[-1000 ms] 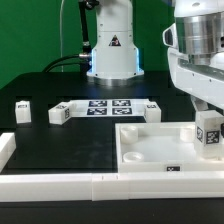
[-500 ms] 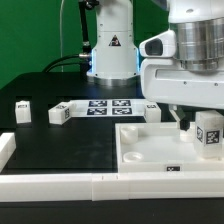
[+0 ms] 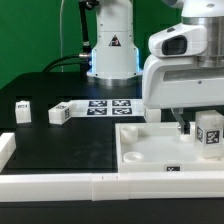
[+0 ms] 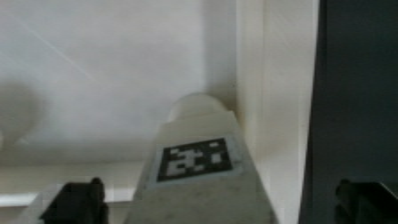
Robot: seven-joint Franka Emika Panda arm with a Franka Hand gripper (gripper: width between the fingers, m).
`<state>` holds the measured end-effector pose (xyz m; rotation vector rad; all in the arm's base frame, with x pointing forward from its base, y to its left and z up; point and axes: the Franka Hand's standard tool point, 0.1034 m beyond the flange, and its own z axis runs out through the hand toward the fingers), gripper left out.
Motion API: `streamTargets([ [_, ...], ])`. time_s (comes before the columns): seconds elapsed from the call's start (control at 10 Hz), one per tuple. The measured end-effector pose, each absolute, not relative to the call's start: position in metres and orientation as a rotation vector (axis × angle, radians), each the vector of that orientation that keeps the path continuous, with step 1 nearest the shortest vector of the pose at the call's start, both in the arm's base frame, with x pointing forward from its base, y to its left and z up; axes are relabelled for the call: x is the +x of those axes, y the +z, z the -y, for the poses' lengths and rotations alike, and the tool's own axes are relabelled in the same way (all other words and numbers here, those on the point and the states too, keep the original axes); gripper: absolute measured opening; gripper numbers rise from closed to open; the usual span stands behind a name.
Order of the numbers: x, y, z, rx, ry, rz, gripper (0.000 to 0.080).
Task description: Assemble one leg
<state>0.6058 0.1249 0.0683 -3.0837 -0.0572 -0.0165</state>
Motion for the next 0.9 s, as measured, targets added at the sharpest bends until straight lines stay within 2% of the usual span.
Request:
streamTargets([
  [0.1,0.6059,0.068,-0.125,-3.083,-0.019,0.03,0.0649],
  [0.3,0.6059,0.0679,-0.1249,-3.083,-0.018,0.031,0.0391],
  [0.4,0.6059,0.0679,-0.1246,-3.083,-0.019,0.03,0.0391],
  [0.5,0.6059,0.0678,-0.1246,-3.083,-0.018,0.007,0.0291],
  [0.7,0.6059,0.0678,-0.1245,-3.083,-0.016,-0.033,0.0291],
  [0.9,0.6062,0.0683,-0.1252,-3.041,-0.005,-0.49,0.0291],
])
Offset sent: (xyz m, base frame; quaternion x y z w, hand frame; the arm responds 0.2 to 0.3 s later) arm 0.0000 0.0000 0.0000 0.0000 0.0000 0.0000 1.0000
